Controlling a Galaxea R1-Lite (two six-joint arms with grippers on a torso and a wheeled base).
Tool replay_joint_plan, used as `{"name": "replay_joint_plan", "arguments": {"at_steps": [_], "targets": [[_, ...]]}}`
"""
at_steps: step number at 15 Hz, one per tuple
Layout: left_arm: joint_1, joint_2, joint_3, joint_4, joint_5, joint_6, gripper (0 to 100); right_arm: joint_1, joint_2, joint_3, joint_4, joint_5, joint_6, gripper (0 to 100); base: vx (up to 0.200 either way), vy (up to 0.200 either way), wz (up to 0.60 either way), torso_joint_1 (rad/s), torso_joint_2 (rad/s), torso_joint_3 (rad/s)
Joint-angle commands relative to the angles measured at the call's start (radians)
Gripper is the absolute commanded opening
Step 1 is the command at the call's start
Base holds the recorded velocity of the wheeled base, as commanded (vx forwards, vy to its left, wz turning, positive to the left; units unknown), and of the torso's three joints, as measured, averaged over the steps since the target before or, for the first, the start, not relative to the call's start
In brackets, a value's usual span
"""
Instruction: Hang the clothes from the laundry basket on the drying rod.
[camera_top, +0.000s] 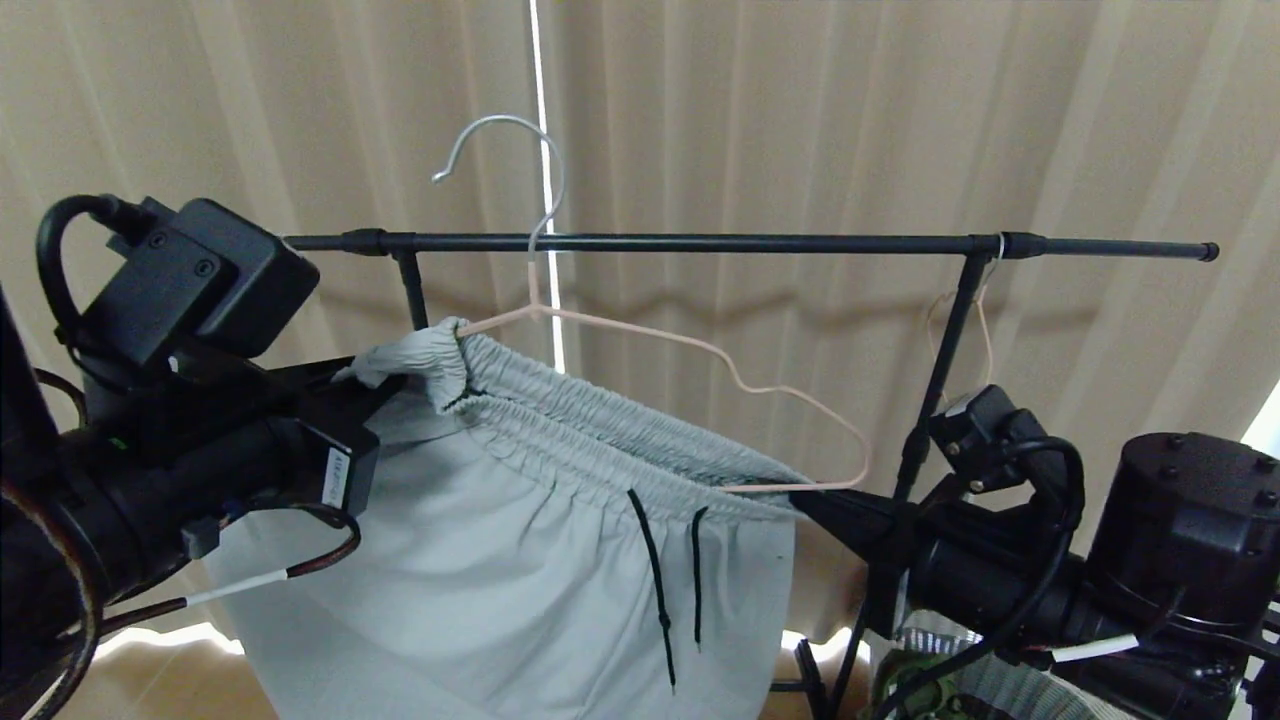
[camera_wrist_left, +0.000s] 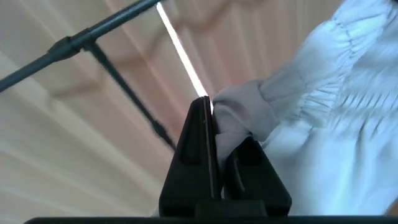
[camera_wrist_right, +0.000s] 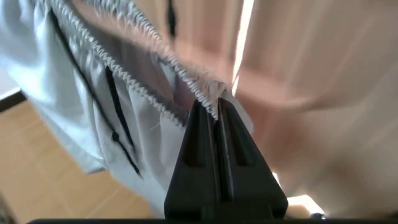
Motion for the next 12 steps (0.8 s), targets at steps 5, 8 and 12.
{"name": "replay_joint_plan", "arguments": {"at_steps": [5,8,12], "targets": [[0.132,-0.020,0.088,-0.010,-0.001,0.108,0,-0.078,-0.027,-0.007,0.001,0.005,-0.002,0,0.000,0.000,0.00,0.000,0.00,0.000],[0.161,-0.021,0.105,-0.010,-0.002,0.141,0,-0.078,-0.030,-0.015,0.003,0.012,-0.005,0,0.000,0.000,0.00,0.000,0.00,0.000],[0.168,-0.018,0.138,-0.010,-0.002,0.187,0,-0.076,-0.085,-0.085,0.145,0.055,-0.035,0,0.000,0.000,0.00,0.000,0.00,0.000]]}}
